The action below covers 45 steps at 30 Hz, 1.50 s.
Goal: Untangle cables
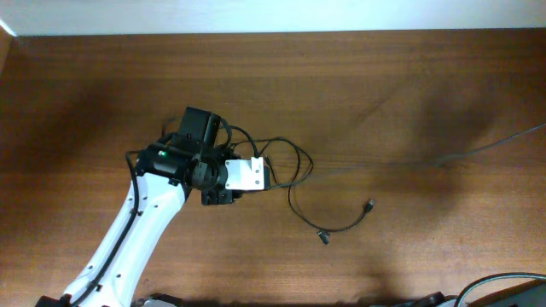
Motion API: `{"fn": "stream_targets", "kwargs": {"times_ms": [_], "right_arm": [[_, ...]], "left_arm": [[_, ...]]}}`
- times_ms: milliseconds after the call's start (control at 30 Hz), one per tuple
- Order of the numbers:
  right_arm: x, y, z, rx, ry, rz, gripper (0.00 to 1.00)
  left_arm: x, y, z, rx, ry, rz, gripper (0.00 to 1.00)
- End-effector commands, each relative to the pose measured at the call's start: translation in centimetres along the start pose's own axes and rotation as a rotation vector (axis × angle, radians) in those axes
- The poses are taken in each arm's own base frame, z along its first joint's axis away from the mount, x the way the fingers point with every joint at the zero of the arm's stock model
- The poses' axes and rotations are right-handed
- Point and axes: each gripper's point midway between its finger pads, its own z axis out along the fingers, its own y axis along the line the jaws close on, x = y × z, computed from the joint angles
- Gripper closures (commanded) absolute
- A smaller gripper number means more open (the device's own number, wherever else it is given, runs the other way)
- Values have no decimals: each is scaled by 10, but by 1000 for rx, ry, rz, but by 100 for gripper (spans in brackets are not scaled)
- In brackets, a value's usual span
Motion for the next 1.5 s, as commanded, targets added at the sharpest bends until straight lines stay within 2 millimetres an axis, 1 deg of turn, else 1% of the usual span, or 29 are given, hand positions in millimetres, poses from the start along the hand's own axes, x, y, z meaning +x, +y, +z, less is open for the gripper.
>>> {"fn": "stream_targets", "kwargs": {"times_ms": [0,100,133,167,233,367,467,500,567,600,633,667,700,733,833,867,933,967,1000,1067,1100,1167,1200,1233,1333,1367,1467], "right_arm": [[-5,6,-1,-5,-14,-35,96],[-5,6,-1,-5,-14,-36,96],[-5,6,-1,-5,-14,-36,96],[-5,6,-1,-5,-14,-44,96],[-4,5,-1,-5,-8,-60,96],[-4,5,-1,-5,-8,-60,96],[-4,6,-1,-5,-8,-60,96],[-4,6,-1,-5,-8,-60,96],[-4,5,-1,-5,-8,-60,96],[-4,6,-1,-5,-7,-60,96],[-4,5,-1,-5,-7,-60,96],[-4,6,-1,-5,-7,-60,96],[-4,6,-1,-5,-6,-60,96],[-3,6,-1,-5,-4,-60,96],[-2,6,-1,-6,1,-60,96],[-2,5,-1,-6,4,-60,96],[-2,6,-1,-6,4,-60,96],[-2,6,-1,-6,4,-60,96],[-2,6,-1,-6,4,-60,96],[-1,6,-1,-6,8,-60,96],[-1,6,-1,-7,11,-59,96],[0,6,-1,-7,15,-60,96],[0,6,-1,-7,15,-59,96],[0,6,-1,-7,15,-60,96],[0,6,-1,-7,16,-59,96],[0,6,-1,-7,16,-59,96],[0,6,-1,-7,15,-60,96]], "left_arm": [[0,1,-5,-15,-4,7,89],[-1,1,-5,-14,-7,6,82],[-1,1,-5,-14,-8,5,56],[-1,1,-5,-14,-8,5,39],[-1,1,-5,-14,-8,5,34],[-1,1,-5,-13,-8,5,30],[-7,-3,-5,5,-44,4,33],[-8,-3,-5,6,-48,4,36],[-8,-3,-5,6,-48,4,48],[-8,-3,-5,6,-48,3,50],[-8,-3,-5,6,-49,4,38],[-11,-4,-5,13,-67,3,22],[-16,-6,-5,22,-94,4,21],[-23,-8,-6,36,-135,4,23],[-33,-15,-5,71,-203,1,49],[-36,-18,-4,90,-218,-29,50],[-44,-22,0,118,-244,-110,1],[-47,-22,2,126,-253,-145,1],[-51,-19,5,131,-256,-221,1],[-58,-8,10,116,-262,-383,1],[-59,-3,13,104,-254,-448,1],[-53,10,24,55,-200,-585,1],[-47,16,33,21,-151,-656,1],[-42,18,41,0,-107,-709,1],[-23,19,61,-61,31,-856,1],[-20,14,72,-53,72,-879,1],[-16,0,98,-6,148,-862,1]]}}
